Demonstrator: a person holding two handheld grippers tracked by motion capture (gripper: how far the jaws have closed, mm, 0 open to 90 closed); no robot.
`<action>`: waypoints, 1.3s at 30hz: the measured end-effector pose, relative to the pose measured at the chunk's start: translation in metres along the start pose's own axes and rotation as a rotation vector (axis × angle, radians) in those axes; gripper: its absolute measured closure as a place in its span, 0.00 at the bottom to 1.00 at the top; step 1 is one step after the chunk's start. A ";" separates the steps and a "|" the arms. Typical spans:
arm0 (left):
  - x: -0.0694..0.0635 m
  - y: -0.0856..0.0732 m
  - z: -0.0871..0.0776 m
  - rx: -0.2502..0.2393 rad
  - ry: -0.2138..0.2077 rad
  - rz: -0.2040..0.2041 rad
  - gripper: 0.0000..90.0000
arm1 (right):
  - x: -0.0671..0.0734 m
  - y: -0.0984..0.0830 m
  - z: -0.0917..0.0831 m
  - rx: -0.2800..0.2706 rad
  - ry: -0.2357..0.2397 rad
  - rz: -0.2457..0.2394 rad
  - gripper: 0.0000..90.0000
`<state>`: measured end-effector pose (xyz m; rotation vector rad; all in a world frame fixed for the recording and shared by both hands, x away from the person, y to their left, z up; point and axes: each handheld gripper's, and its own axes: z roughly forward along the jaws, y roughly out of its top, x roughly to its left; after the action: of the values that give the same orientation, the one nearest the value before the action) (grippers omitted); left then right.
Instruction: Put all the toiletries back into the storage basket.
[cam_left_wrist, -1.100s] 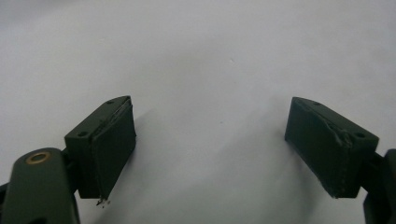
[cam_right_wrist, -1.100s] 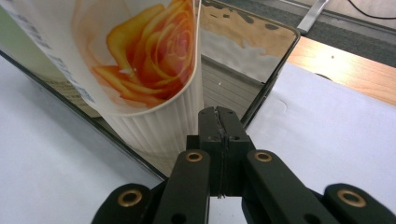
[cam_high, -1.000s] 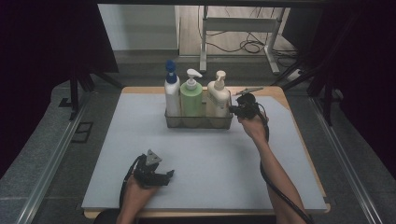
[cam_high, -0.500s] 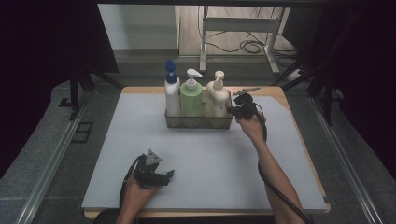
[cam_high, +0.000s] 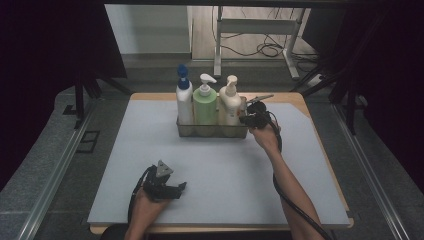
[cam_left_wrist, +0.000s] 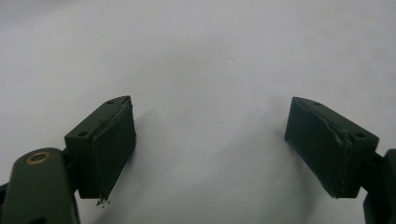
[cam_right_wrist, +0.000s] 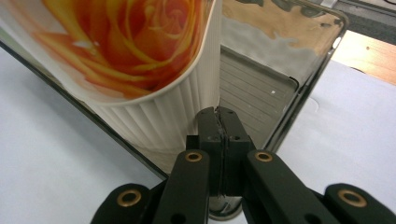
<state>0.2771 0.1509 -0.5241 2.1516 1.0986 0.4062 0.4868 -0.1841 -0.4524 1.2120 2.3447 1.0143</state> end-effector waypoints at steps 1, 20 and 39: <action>0.000 0.000 0.000 0.000 0.000 0.000 0.18 | 0.001 0.000 0.001 0.001 0.002 0.003 1.00; 0.000 0.000 0.000 0.000 -0.001 -0.002 0.18 | 0.020 0.006 0.013 0.011 0.024 -0.027 0.98; 0.000 0.000 0.000 0.001 0.000 -0.002 0.18 | 0.023 0.006 0.008 0.004 0.036 -0.038 0.99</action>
<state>0.2771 0.1508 -0.5241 2.1511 1.1002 0.4047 0.4806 -0.1598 -0.4528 1.1555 2.3890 1.0277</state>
